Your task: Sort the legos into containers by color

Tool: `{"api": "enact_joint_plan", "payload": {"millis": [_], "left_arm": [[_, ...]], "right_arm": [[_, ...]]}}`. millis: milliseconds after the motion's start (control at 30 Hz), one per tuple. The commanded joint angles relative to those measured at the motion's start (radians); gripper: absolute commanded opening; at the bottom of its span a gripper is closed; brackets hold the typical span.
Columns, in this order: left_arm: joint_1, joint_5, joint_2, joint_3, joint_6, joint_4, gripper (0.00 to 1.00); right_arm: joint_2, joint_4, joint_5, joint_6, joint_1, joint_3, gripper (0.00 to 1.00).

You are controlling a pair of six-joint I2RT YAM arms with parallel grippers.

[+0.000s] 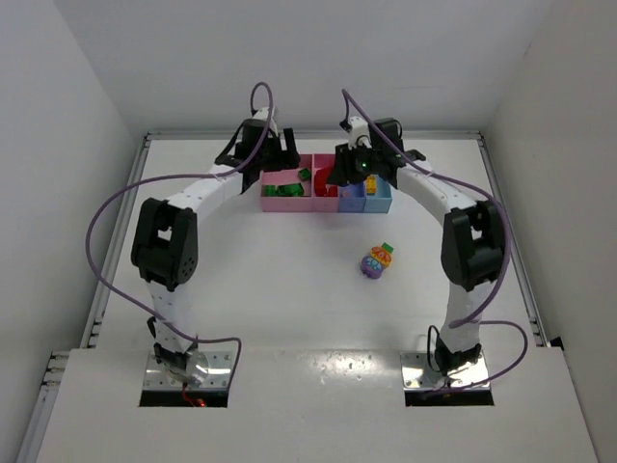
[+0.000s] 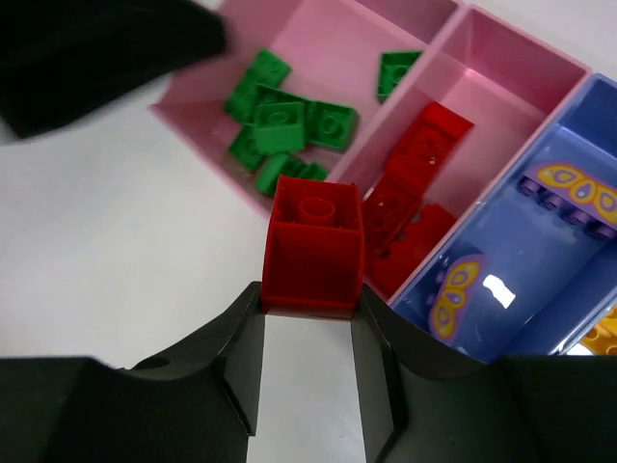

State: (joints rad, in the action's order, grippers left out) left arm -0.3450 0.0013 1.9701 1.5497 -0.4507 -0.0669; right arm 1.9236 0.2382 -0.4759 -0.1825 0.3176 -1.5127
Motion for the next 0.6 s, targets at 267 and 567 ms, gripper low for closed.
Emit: {"api": "enact_joint_plan", "payload": {"millis": [267, 567], "left_arm": [[-0.026, 0.069, -0.273, -0.111, 0.099, 0.009, 0.86], [-0.113, 0.144, -0.388, -0.308, 0.099, -0.001, 0.85]], "right_arm": [[0.166, -0.007, 0.095, 0.044, 0.02, -0.184, 0.5], [-0.019, -0.016, 0.137, 0.054, 0.0, -0.078, 0.81]]}}
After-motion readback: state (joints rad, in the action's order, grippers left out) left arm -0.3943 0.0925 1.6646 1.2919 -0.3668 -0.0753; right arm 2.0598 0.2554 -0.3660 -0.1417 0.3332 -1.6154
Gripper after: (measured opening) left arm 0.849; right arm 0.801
